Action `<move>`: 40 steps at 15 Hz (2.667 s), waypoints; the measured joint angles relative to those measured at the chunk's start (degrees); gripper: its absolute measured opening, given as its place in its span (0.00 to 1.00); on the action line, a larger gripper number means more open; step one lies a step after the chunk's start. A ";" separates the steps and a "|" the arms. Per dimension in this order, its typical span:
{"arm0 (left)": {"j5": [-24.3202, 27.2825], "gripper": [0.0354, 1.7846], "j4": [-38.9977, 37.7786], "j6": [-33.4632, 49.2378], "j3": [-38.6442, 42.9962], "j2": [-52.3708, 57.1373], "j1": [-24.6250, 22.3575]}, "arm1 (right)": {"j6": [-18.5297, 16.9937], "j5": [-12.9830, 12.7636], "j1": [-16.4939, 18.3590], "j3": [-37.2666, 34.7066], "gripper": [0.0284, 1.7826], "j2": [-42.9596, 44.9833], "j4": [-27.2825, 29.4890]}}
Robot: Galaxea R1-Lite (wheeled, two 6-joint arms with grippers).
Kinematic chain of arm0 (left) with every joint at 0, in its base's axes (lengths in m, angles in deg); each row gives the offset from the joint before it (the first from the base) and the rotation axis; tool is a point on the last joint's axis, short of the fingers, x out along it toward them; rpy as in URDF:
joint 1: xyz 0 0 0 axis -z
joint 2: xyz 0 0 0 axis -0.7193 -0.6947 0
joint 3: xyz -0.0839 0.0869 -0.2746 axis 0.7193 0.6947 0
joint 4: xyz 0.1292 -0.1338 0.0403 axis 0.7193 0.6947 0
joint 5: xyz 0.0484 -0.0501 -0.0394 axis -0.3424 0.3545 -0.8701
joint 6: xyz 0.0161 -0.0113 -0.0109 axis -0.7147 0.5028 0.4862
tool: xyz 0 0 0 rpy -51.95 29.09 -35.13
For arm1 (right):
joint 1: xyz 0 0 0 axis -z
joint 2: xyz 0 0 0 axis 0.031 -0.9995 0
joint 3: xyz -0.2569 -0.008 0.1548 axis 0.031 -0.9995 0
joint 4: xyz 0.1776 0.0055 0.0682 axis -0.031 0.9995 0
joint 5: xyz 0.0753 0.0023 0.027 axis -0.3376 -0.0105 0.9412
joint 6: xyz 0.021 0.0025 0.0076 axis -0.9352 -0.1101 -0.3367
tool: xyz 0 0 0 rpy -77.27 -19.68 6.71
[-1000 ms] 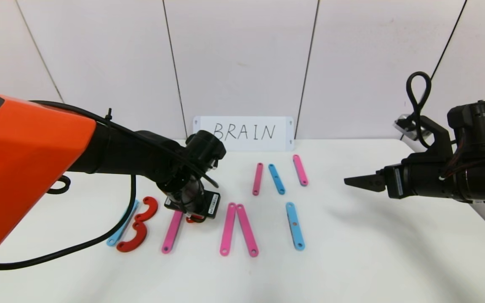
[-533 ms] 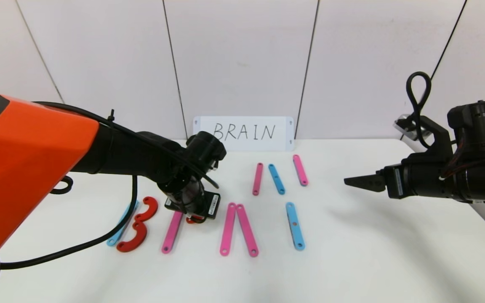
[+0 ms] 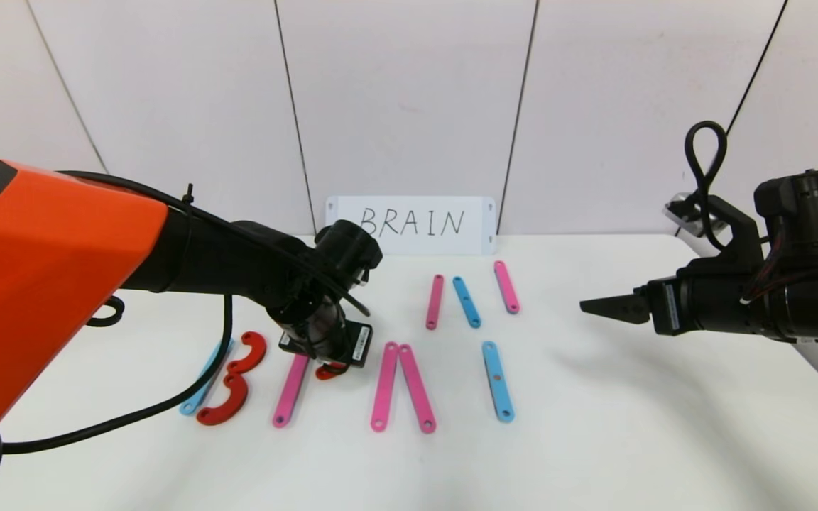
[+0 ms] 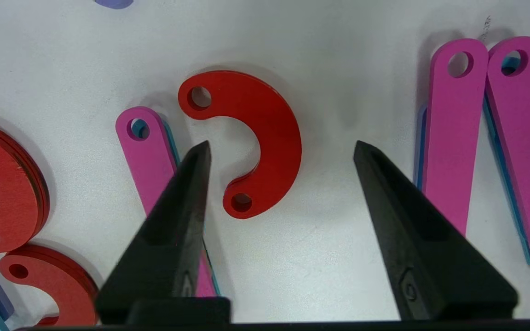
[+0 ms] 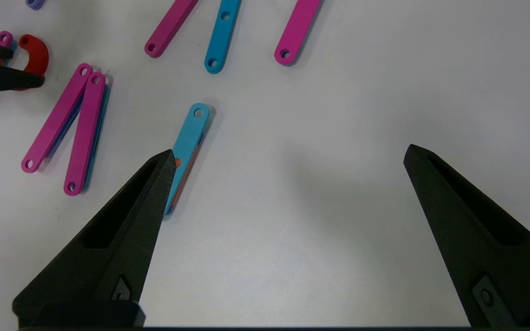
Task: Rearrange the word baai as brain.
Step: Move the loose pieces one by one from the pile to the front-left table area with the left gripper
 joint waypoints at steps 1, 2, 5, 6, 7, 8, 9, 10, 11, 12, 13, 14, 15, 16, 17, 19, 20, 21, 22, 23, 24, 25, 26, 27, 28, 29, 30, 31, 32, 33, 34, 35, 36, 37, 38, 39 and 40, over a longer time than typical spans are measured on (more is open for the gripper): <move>0.02 0.73 -0.05 0.04 -0.20 0.00 0.00 | -0.02 0.00 0.00 -0.02 0.97 0.00 0.00; 0.09 0.81 -0.16 0.12 -0.37 0.01 0.00 | 0.00 0.02 0.00 -0.05 0.97 0.00 0.00; 0.30 0.95 -2.40 0.23 -0.59 0.12 0.00 | 0.00 0.00 0.01 -0.05 0.97 0.00 0.01; 0.33 0.97 -2.51 0.23 -0.63 0.17 0.00 | 0.00 0.00 0.01 -0.05 0.97 0.00 0.00; 0.30 0.98 -2.54 0.28 -0.65 0.28 0.00 | 0.00 0.02 0.01 -0.05 0.97 0.00 0.00; 0.17 0.98 -2.38 0.22 -0.65 0.45 -0.05 | 0.00 0.00 0.01 -0.05 0.97 0.00 0.00; -0.11 0.98 -1.95 -0.18 -0.63 0.74 -0.11 | -0.02 0.02 0.01 -0.05 0.97 0.00 0.01; -0.33 0.98 -1.68 -0.40 -0.45 1.05 -0.24 | 0.00 0.00 0.01 -0.05 0.97 0.00 0.00; -0.93 0.98 -1.11 -1.12 -0.34 1.35 -0.38 | -0.02 0.00 0.01 -0.05 0.97 0.00 0.04; -1.95 0.98 -0.38 -1.65 -0.28 1.52 -0.49 | 0.00 0.02 0.01 -0.05 0.97 0.00 0.01; -3.35 0.98 0.37 -1.87 -0.26 1.58 -0.57 | 0.00 0.00 0.01 -0.05 0.97 0.00 0.00; -4.44 0.98 1.29 -2.06 -0.26 1.61 -0.59 | 0.00 0.00 0.04 -0.05 0.97 0.00 0.00; -4.77 0.98 2.40 -2.08 -0.37 1.61 -0.59 | 0.00 0.00 0.04 -0.05 0.97 0.00 0.01; -4.88 0.98 3.28 -2.15 -0.45 1.63 -0.61 | 0.00 0.00 0.04 -0.05 0.97 0.00 0.00; -4.93 0.98 3.95 -2.50 -0.52 1.63 -0.63 | 0.00 0.02 0.01 -0.05 0.97 0.00 0.00; -5.03 0.98 4.39 -3.22 -0.56 1.61 -0.69 | 0.00 0.00 0.01 -0.07 0.97 0.00 0.01; -5.12 0.98 4.41 -3.30 -0.56 1.55 -0.72 | 0.00 0.00 0.01 -0.07 0.97 0.00 0.01; -5.14 0.98 4.44 -3.47 -0.50 1.46 -0.79 | 0.00 0.02 0.04 -0.07 0.97 0.00 0.00; -5.12 0.98 4.46 -4.00 -0.37 1.35 -0.85 | 0.00 0.02 0.09 -0.09 0.97 0.00 0.01; -5.16 0.98 4.44 -4.33 -0.28 1.19 -0.96 | 0.00 0.00 0.09 -0.09 0.97 0.00 0.01; -5.38 0.98 4.46 -4.35 -0.26 1.02 -1.10 | 0.00 0.00 0.09 -0.09 0.97 0.00 0.01; -5.89 0.98 4.46 -4.43 -0.23 0.83 -1.22 | 0.00 0.02 0.09 -0.07 0.97 0.00 0.00; -6.23 0.98 4.46 -4.55 -0.21 0.67 -1.33 | -0.02 0.00 0.11 -0.07 0.97 0.00 0.01; -6.39 0.98 4.46 -4.62 -0.23 0.56 -1.43 | -0.02 0.00 0.11 -0.07 0.97 0.00 0.01; -6.36 0.98 4.50 -4.63 -0.23 0.48 -1.51 | 0.00 0.00 0.11 -0.05 0.97 0.00 0.01; -6.39 0.98 5.01 -4.66 -0.32 0.43 -1.62 | 0.00 0.00 0.11 -0.07 0.97 0.00 0.04; -6.39 0.98 5.74 -4.63 -0.48 0.41 -1.71 | -0.02 0.00 0.12 -0.05 0.97 0.00 0.01; -6.39 0.98 6.06 -4.63 -0.56 0.41 -1.79 | 0.00 0.00 0.11 -0.05 0.97 0.00 0.01; -6.41 0.98 6.31 -4.73 -0.61 0.43 -1.93 | 0.00 0.00 0.11 -0.05 0.97 0.00 0.01; -6.41 0.98 6.51 -5.10 -0.63 0.48 -2.01 | 0.00 0.00 0.09 -0.07 0.97 0.00 0.04; -6.41 0.98 6.84 -5.40 -0.63 0.52 -2.18 | 0.00 0.02 0.09 -0.07 0.97 0.00 0.04; -6.41 0.98 7.30 -5.53 -0.63 0.61 -2.28 | 0.01 0.02 0.04 -0.07 0.97 0.00 0.01; -6.41 0.98 7.34 -5.75 -0.63 0.67 -2.34 | 0.00 0.00 0.04 -0.09 0.97 0.00 0.01; -6.42 0.98 7.36 -5.84 -0.56 0.74 -2.34 | -0.02 0.00 0.04 -0.09 0.97 0.00 0.01; -6.41 0.98 7.36 -5.84 -0.52 0.74 -2.34 | 0.00 0.00 0.04 -0.09 0.97 0.00 0.01; -6.41 0.98 7.61 -5.86 -0.48 0.76 -2.36 | 0.00 0.00 0.04 -0.09 0.97 0.00 0.01; -6.41 0.98 7.69 -5.84 -0.50 0.85 -2.36 | 0.00 0.02 0.04 -0.09 0.97 -0.05 0.01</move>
